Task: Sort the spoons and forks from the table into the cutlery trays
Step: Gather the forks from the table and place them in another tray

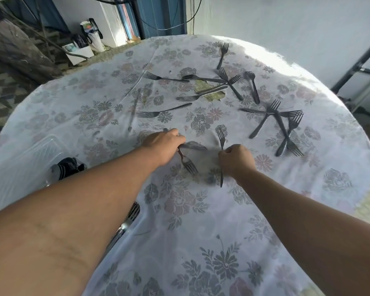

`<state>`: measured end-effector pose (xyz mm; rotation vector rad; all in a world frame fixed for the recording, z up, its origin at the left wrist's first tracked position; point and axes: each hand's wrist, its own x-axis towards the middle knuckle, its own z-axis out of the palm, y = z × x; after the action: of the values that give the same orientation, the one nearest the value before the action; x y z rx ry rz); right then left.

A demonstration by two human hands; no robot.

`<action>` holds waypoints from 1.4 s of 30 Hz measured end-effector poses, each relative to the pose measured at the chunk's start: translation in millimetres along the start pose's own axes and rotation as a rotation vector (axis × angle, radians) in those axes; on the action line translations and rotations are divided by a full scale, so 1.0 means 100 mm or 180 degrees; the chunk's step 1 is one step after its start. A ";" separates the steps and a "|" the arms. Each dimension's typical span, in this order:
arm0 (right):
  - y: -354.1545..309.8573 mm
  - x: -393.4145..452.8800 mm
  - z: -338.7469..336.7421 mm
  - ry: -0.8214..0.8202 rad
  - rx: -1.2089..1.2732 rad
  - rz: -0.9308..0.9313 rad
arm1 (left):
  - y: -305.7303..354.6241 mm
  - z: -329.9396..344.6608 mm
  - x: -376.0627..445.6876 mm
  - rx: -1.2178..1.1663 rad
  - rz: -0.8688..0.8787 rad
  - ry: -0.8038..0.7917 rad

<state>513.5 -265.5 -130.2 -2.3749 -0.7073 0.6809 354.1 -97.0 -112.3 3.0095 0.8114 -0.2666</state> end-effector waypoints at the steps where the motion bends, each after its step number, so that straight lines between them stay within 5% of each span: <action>1: 0.02 0.01 -0.03 0.0022 0.0025 0.0039 | -0.01 0.02 0.01 -0.0084 0.0021 -0.0017; 7: 0.20 0.08 -0.21 0.0150 0.0280 0.0187 | 0.05 -0.05 0.00 -0.0096 0.0418 -0.0234; 18: 0.28 0.07 -0.31 0.0228 0.1304 0.0480 | 0.72 -0.04 0.01 -0.0623 -0.0142 -0.0357; 24: 0.59 0.07 -0.79 0.1075 0.0732 0.0328 | 1.22 -0.11 0.20 -0.1718 -0.0408 -0.0074; 31: 0.97 0.48 -1.20 0.0957 -0.0294 0.0239 | 1.88 -0.42 0.73 -0.2763 -0.1233 0.0399; 38: 1.08 0.75 -1.31 0.0754 -0.0501 0.0454 | 2.08 -0.28 1.26 -0.2155 -0.1252 0.0378; 42: 1.07 0.79 -1.25 0.0633 -0.0345 0.0333 | 2.10 -0.06 1.31 -0.1326 -0.0347 0.0471</action>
<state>680.8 -337.9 -133.0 -2.5498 -0.5499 0.4498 571.8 -212.7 -134.9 2.6203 0.9113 0.1152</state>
